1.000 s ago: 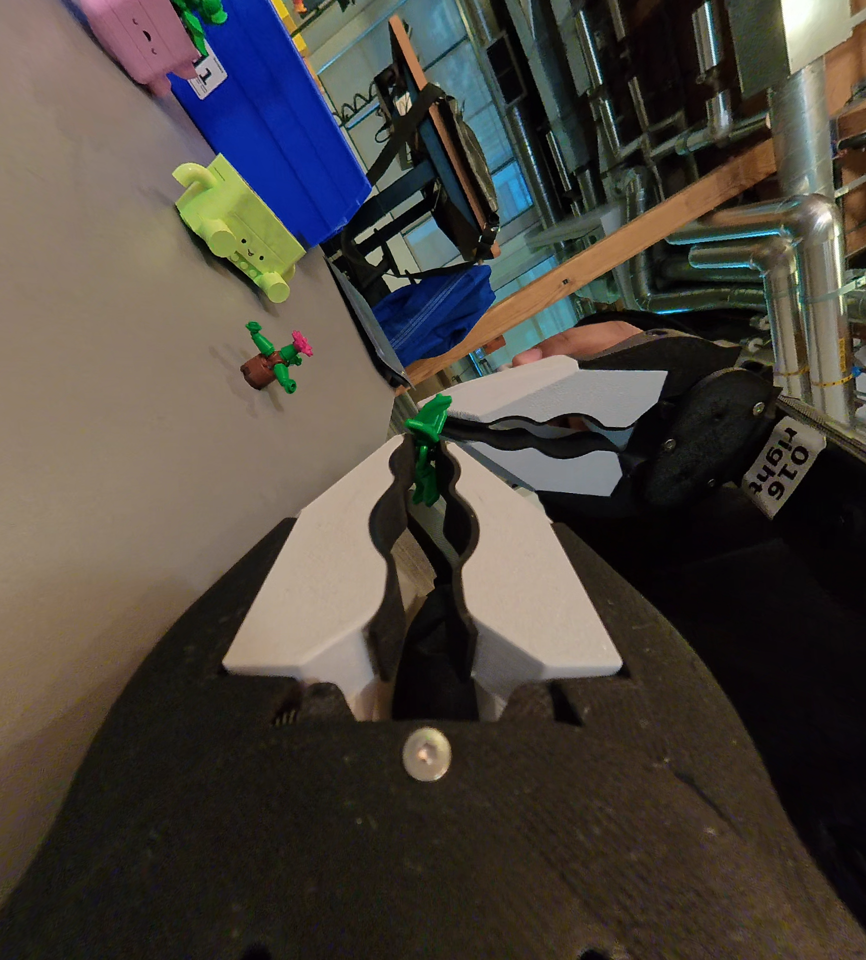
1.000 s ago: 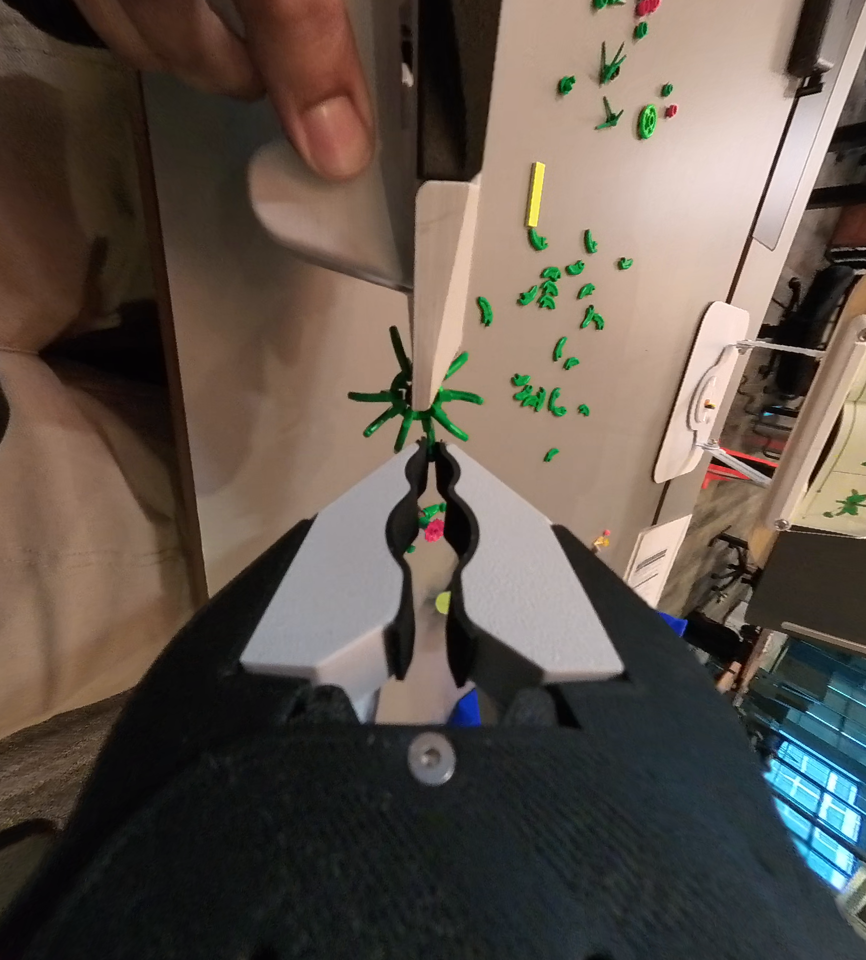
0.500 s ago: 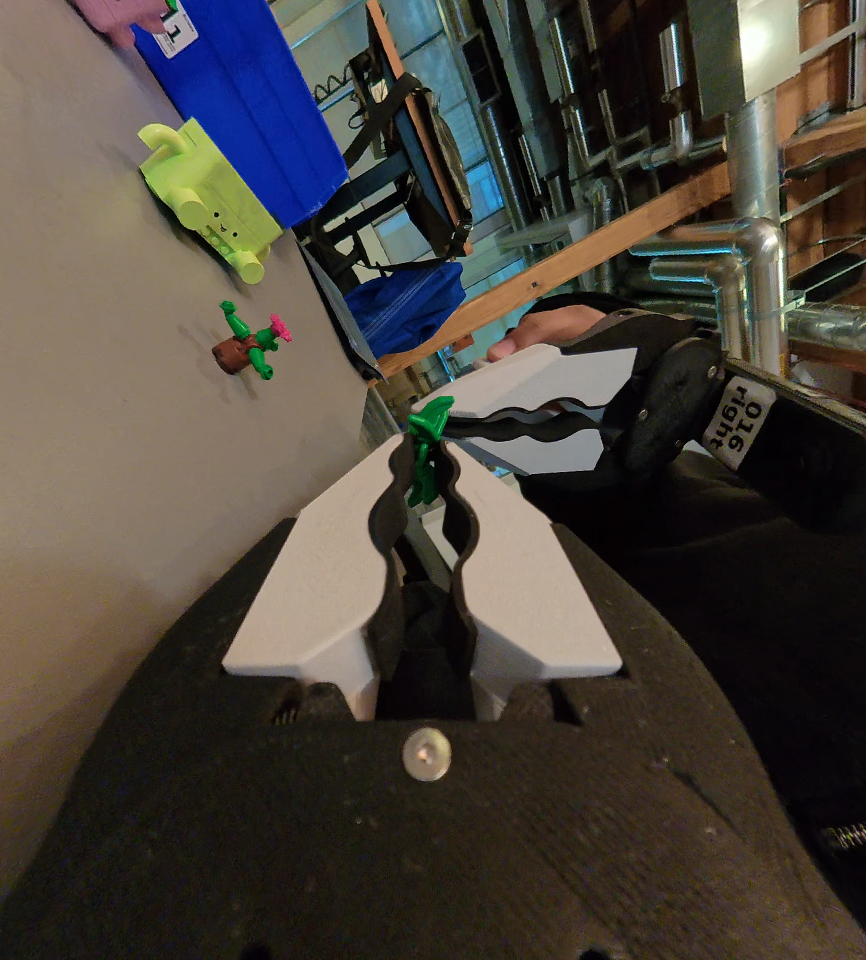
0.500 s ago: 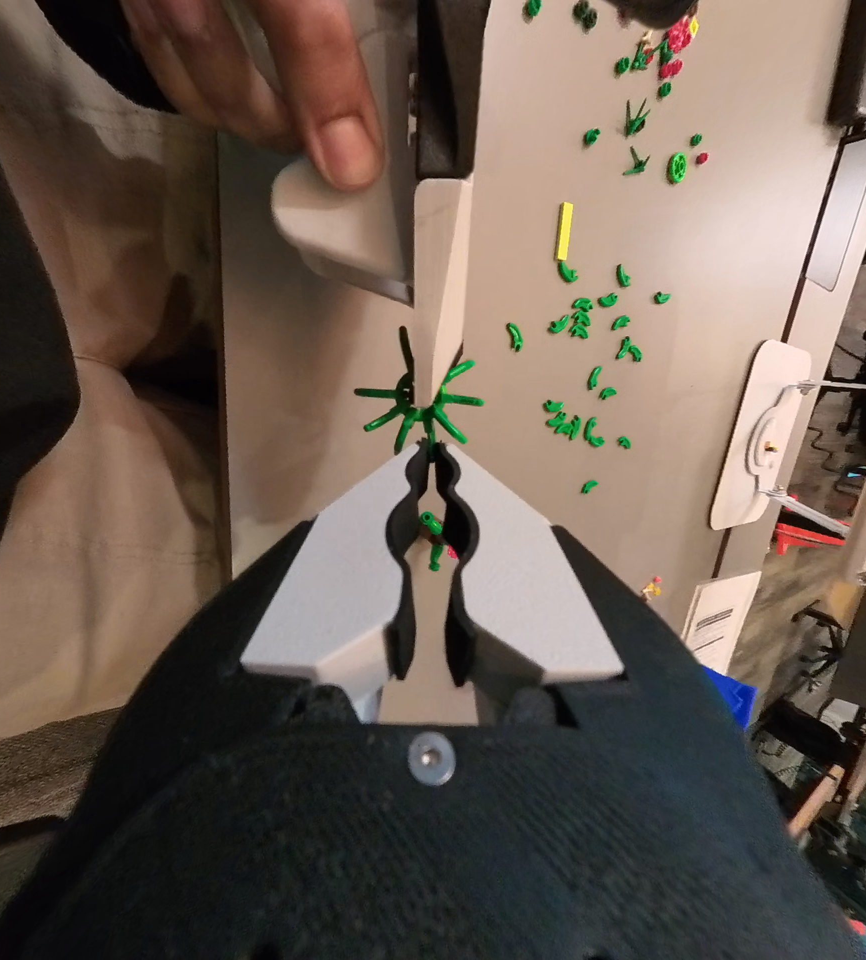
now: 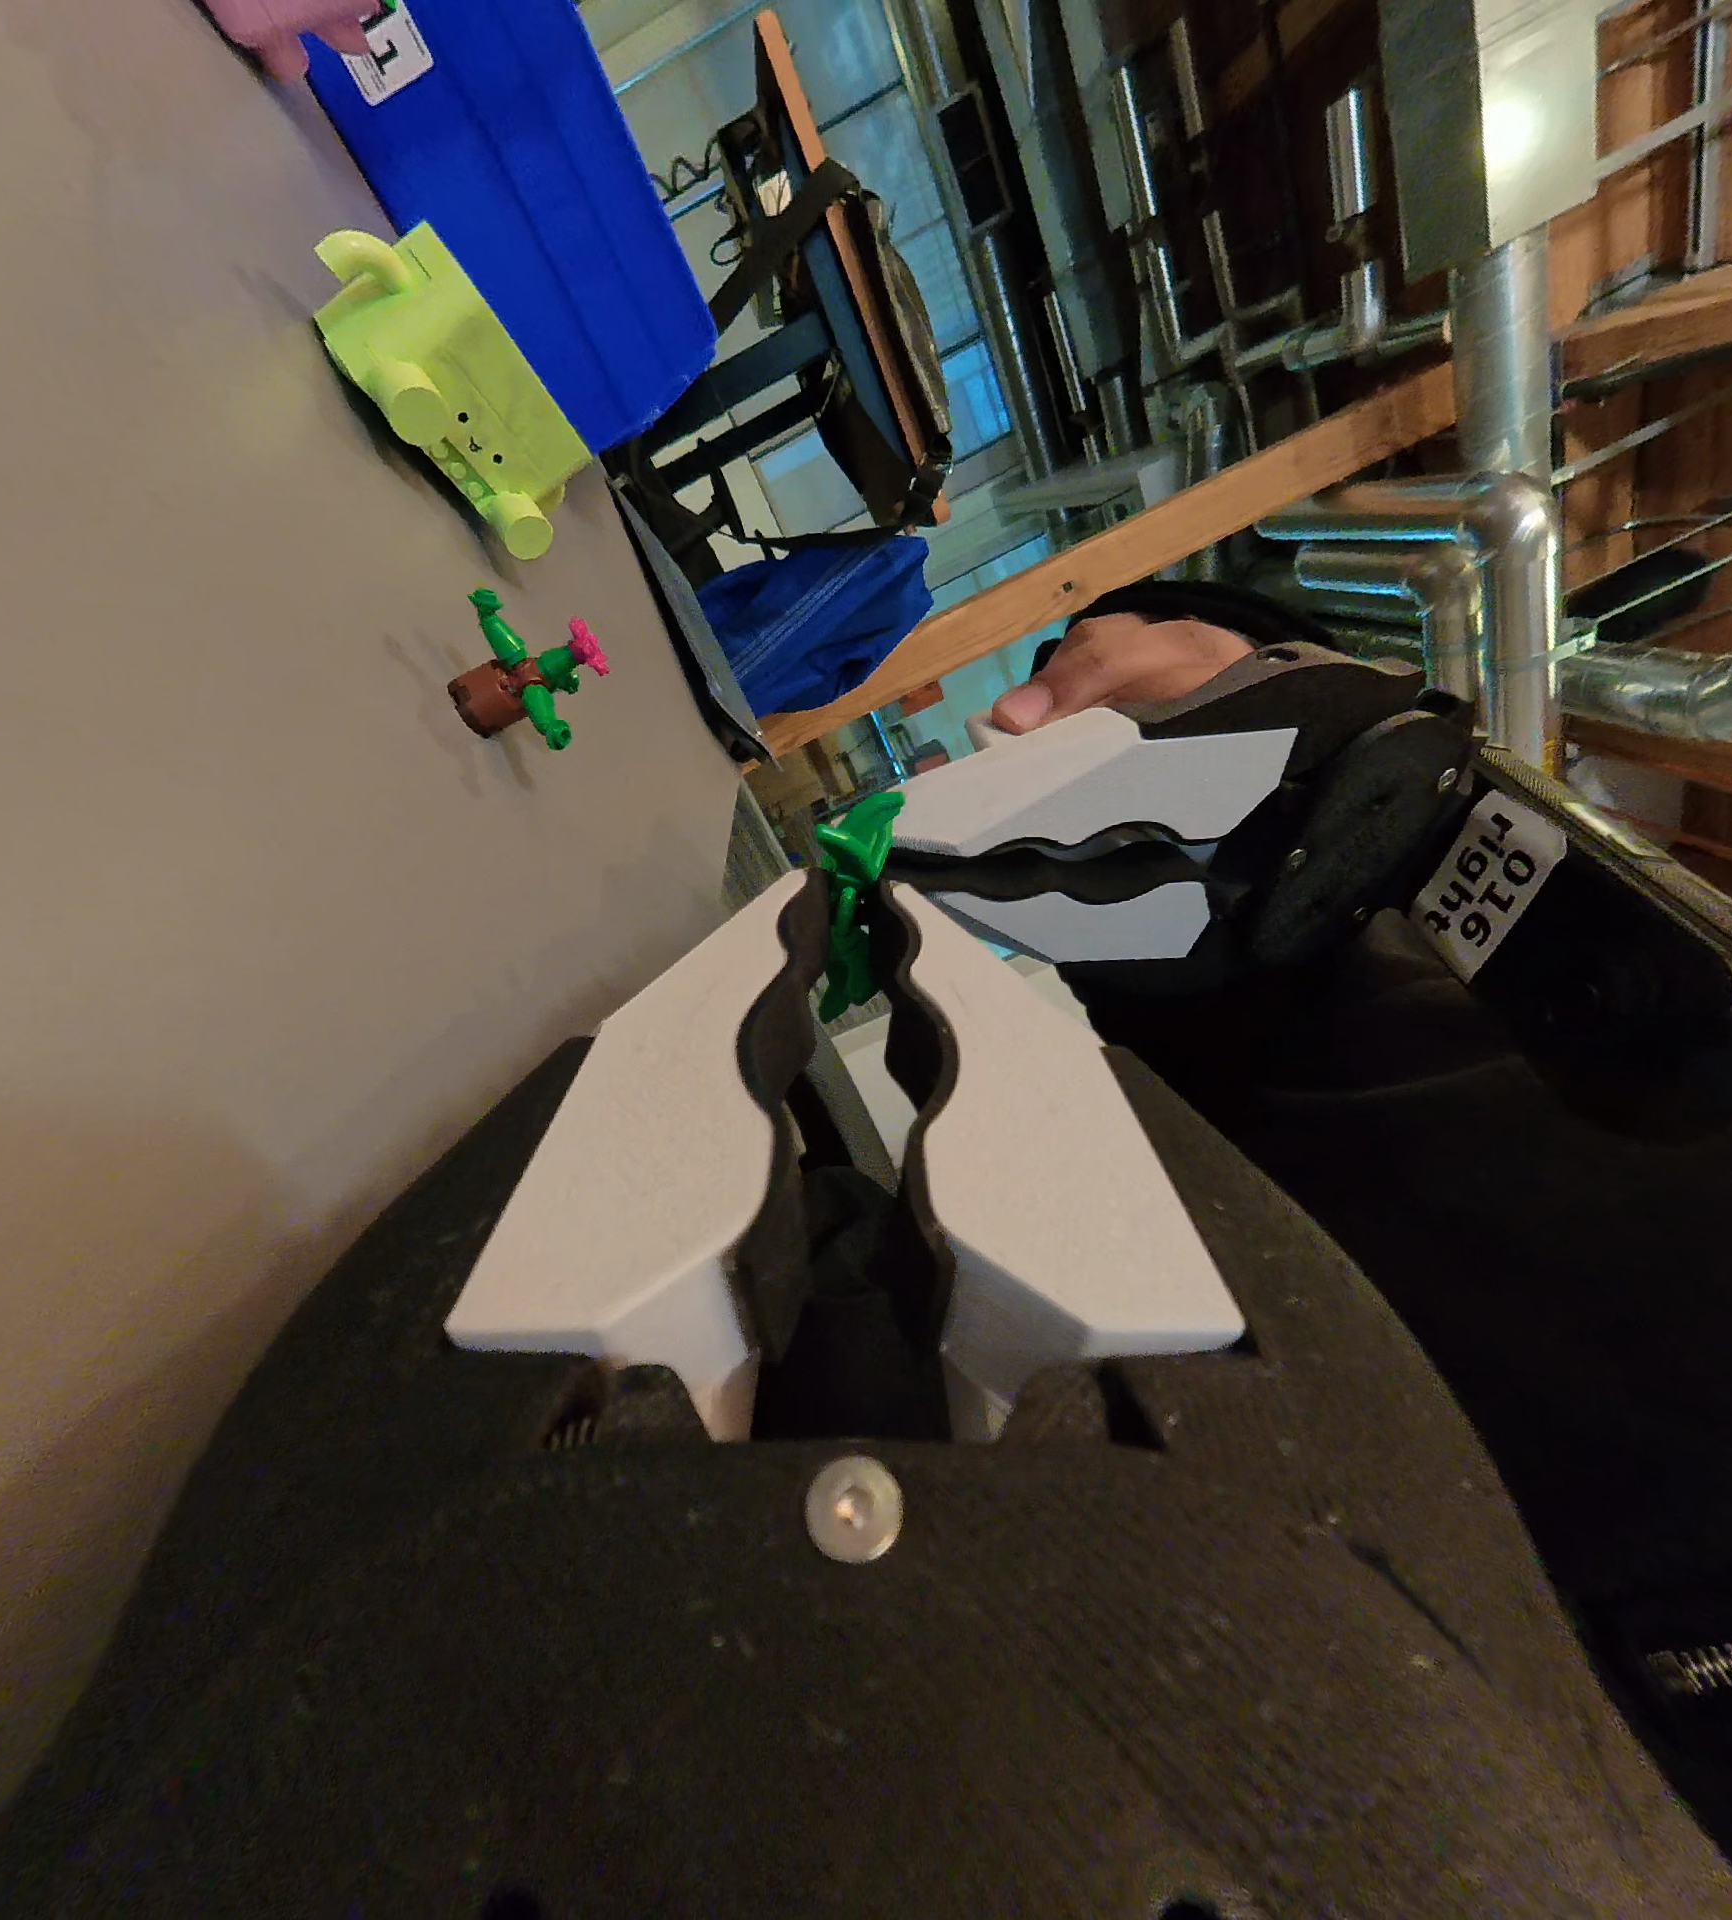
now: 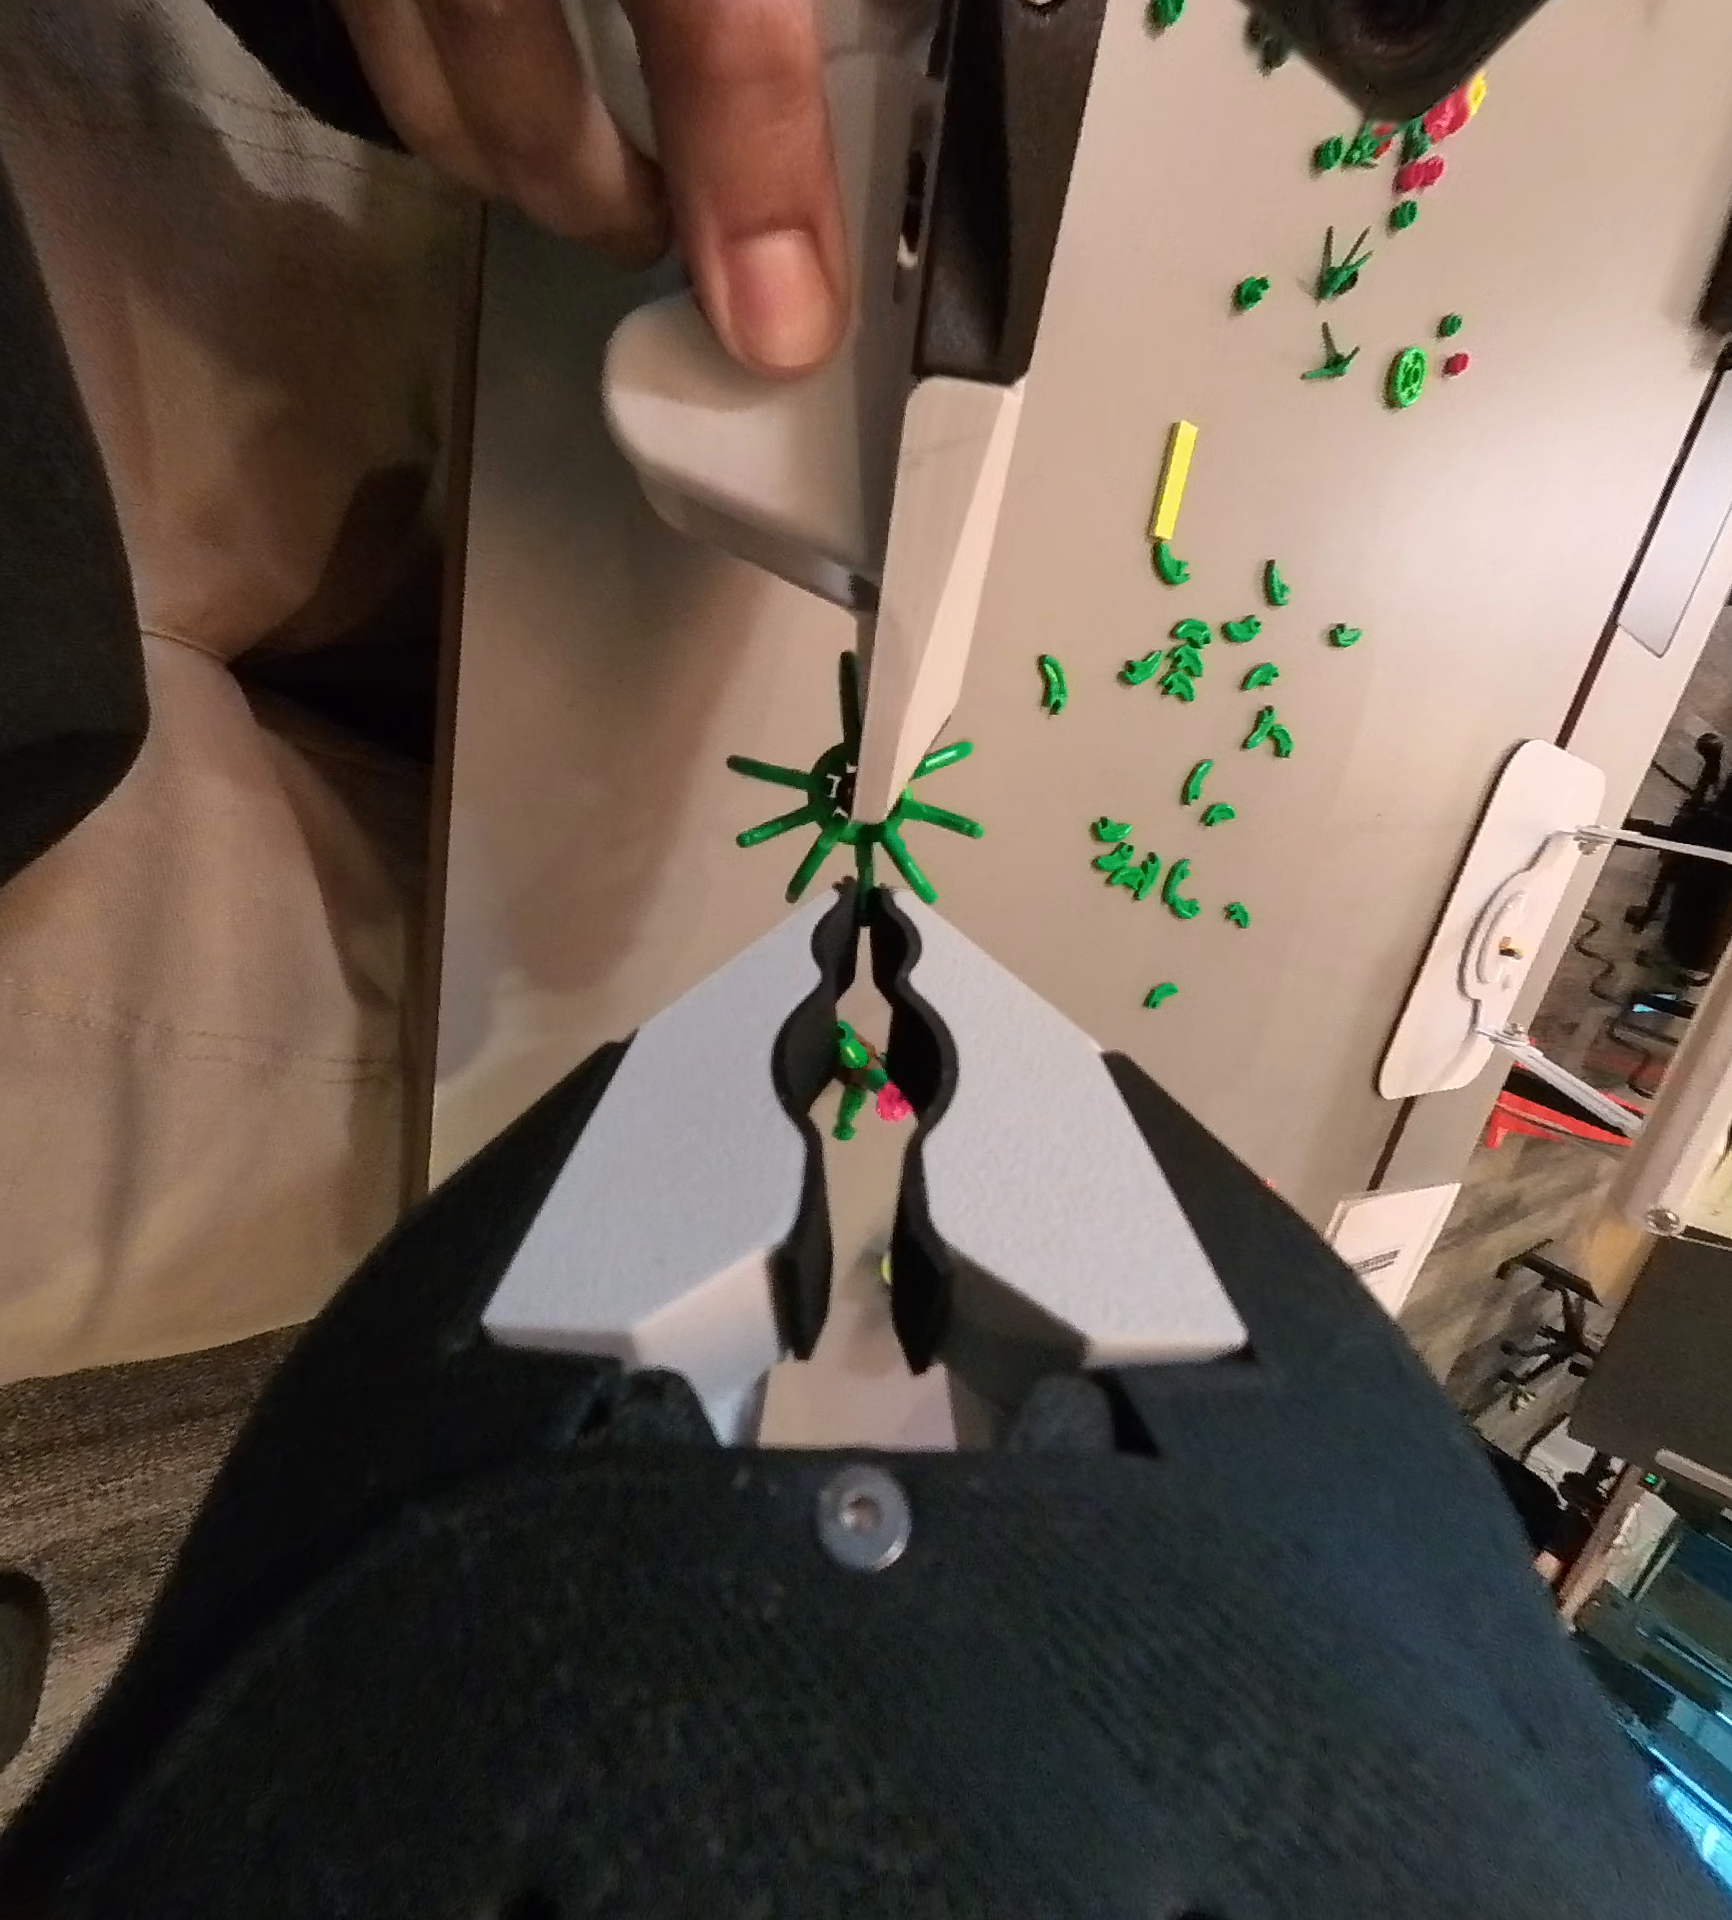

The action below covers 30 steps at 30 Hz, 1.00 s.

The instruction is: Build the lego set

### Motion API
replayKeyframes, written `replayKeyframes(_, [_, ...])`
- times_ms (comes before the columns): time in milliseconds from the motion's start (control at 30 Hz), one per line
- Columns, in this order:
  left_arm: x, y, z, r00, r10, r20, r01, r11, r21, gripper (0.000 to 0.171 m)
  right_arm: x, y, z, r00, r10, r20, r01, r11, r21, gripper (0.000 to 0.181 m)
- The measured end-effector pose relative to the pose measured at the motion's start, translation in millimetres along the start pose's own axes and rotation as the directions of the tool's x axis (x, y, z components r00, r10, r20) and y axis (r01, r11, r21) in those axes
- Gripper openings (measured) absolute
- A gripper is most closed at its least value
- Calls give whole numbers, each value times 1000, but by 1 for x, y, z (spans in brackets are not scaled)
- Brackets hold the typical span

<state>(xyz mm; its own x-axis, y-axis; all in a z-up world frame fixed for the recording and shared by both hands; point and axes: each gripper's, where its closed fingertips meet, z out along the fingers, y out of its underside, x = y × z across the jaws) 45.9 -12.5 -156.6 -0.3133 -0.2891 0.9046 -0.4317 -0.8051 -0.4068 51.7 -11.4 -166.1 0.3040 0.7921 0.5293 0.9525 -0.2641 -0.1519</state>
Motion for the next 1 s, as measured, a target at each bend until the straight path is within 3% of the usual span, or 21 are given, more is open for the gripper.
replayKeyframes(1000, [0, 6, 0, 1000, -28, -10, 27, 998, -61, 6, -6, -6, -1, 998, -65, 28, 61, 993, 105, 0])
